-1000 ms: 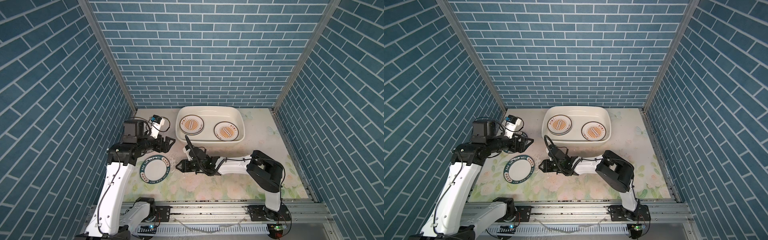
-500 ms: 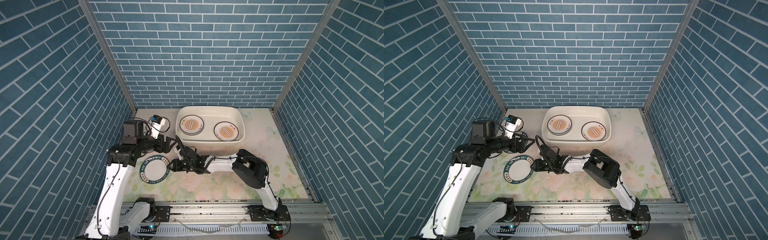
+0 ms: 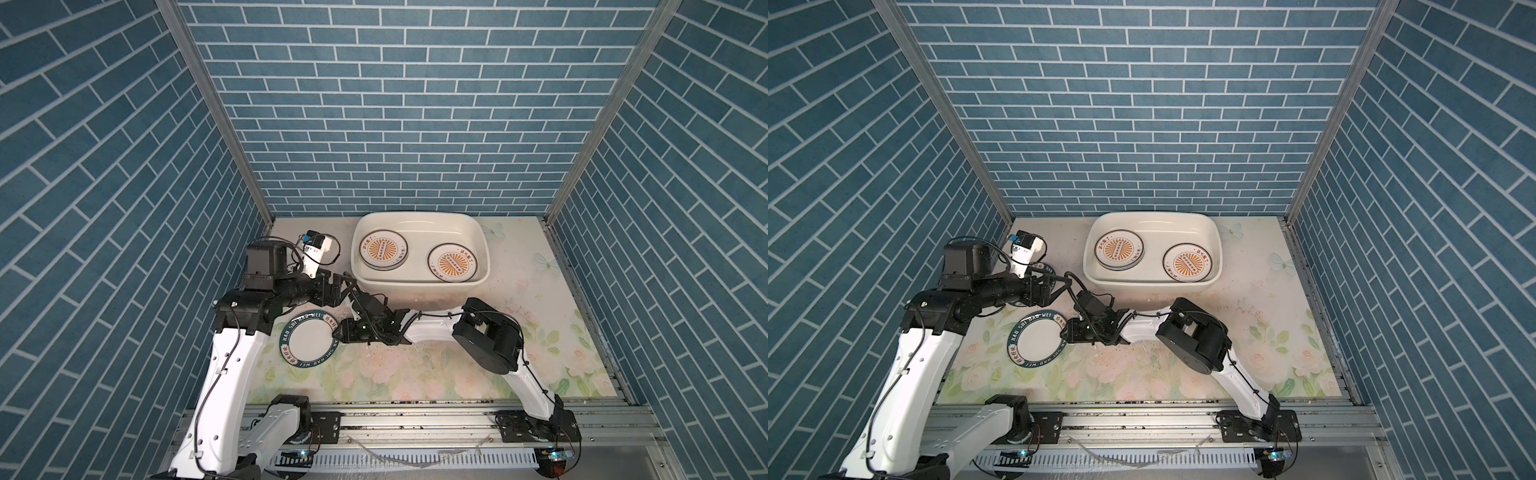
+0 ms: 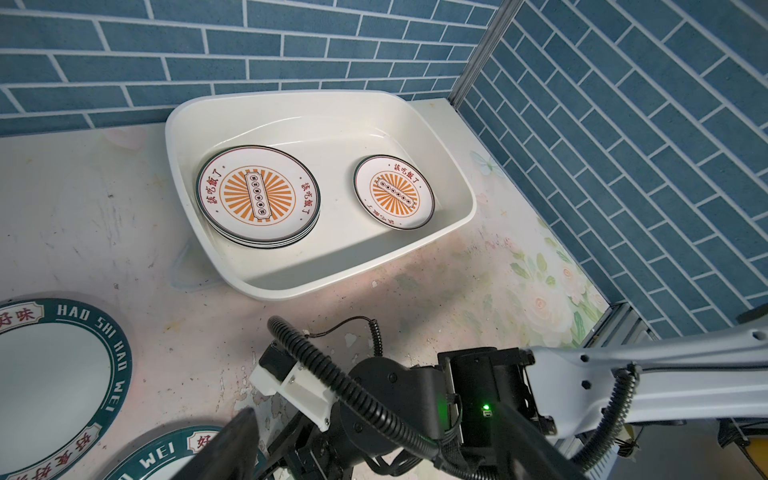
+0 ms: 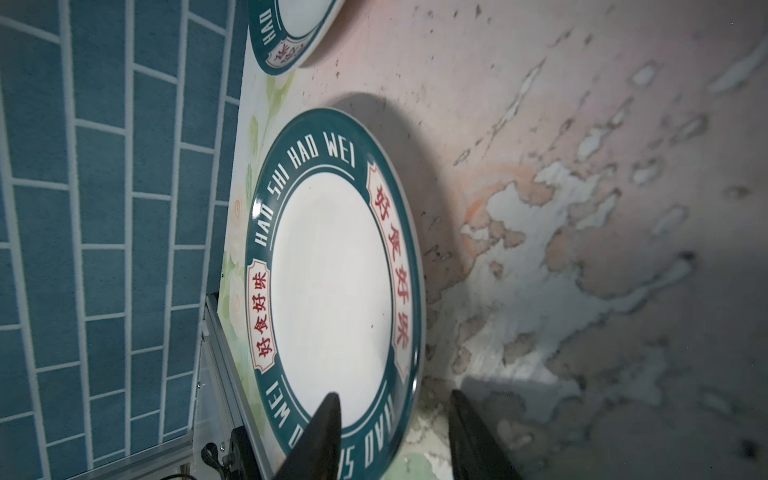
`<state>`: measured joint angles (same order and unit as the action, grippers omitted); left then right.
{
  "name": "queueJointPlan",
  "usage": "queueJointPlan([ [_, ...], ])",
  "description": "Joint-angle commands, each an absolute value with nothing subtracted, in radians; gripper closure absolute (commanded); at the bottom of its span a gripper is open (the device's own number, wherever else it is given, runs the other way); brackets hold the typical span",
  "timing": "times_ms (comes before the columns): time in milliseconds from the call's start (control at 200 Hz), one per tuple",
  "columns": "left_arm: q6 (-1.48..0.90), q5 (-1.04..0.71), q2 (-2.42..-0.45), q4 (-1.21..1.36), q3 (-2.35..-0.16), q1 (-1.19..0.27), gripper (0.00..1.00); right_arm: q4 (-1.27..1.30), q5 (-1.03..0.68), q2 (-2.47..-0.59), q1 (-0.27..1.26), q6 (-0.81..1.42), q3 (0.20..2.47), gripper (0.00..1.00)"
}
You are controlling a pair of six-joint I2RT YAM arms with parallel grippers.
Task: Place the plates into the plastic bin on the countertop
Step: 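Lower the right gripper onto the green-rimmed plate's rim and pinch it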
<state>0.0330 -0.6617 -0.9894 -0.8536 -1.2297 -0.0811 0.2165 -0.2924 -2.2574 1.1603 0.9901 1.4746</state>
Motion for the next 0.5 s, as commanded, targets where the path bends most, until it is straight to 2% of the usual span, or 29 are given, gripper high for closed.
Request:
queueJointPlan([
  [0, 0.022, -0.687, -0.99, -0.838, -1.236, -0.077, 0.11, 0.176, -0.294, -2.294, 1.164, 0.996, 1.507, 0.57],
  [495, 0.017, -0.701, -0.984, -0.828, -1.223, -0.077, 0.11, 0.108, -0.261, -2.347, 1.162, 1.008, 1.552, 0.66],
])
